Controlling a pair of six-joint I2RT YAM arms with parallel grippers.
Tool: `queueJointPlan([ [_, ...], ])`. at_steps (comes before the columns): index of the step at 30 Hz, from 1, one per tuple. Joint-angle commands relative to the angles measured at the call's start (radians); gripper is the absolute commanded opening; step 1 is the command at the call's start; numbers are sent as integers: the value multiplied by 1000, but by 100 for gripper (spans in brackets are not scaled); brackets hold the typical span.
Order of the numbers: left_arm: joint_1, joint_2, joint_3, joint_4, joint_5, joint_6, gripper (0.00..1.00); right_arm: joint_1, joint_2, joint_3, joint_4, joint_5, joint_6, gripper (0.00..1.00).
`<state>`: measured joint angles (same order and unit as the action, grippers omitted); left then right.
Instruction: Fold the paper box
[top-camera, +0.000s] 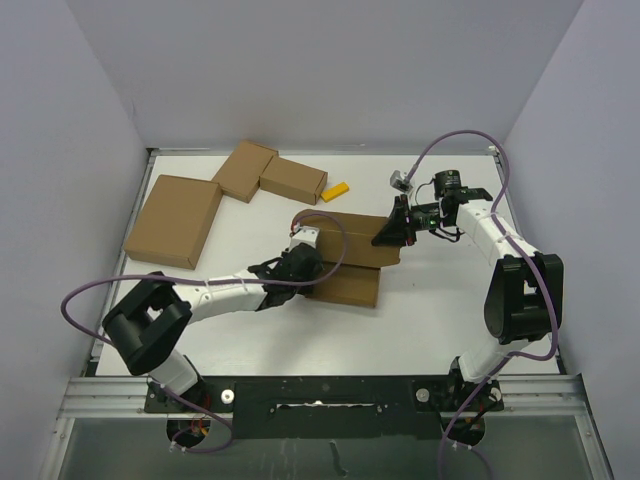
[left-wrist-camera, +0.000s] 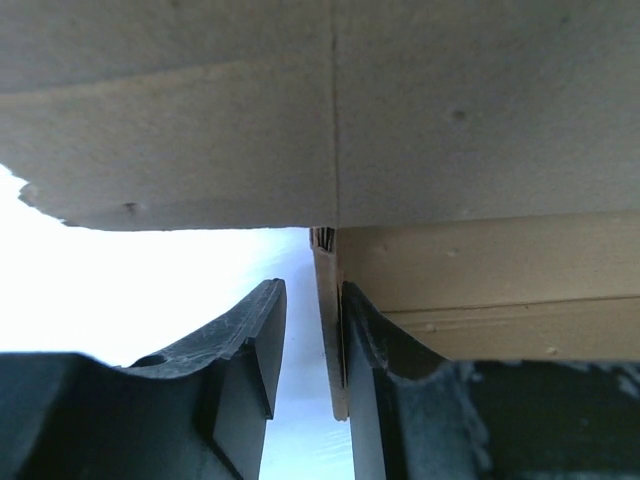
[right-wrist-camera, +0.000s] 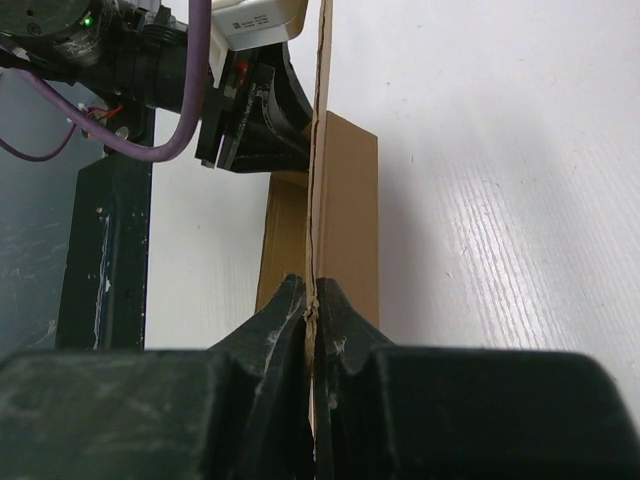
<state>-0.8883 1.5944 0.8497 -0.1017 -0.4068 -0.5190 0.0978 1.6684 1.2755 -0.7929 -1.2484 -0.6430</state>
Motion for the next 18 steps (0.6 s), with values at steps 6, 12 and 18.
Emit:
queueJointPlan([
  [6, 4, -165, -11, -10, 58, -24, 38, -12, 2, 16, 11, -23, 9, 0],
  [12, 6, -269, -60, 16, 127, -29, 46, -22, 4, 15, 14, -29, 14, 0],
  [18, 16, -376, -132, 73, 209, 15, 51, -42, 1, 17, 13, -32, 16, 0],
])
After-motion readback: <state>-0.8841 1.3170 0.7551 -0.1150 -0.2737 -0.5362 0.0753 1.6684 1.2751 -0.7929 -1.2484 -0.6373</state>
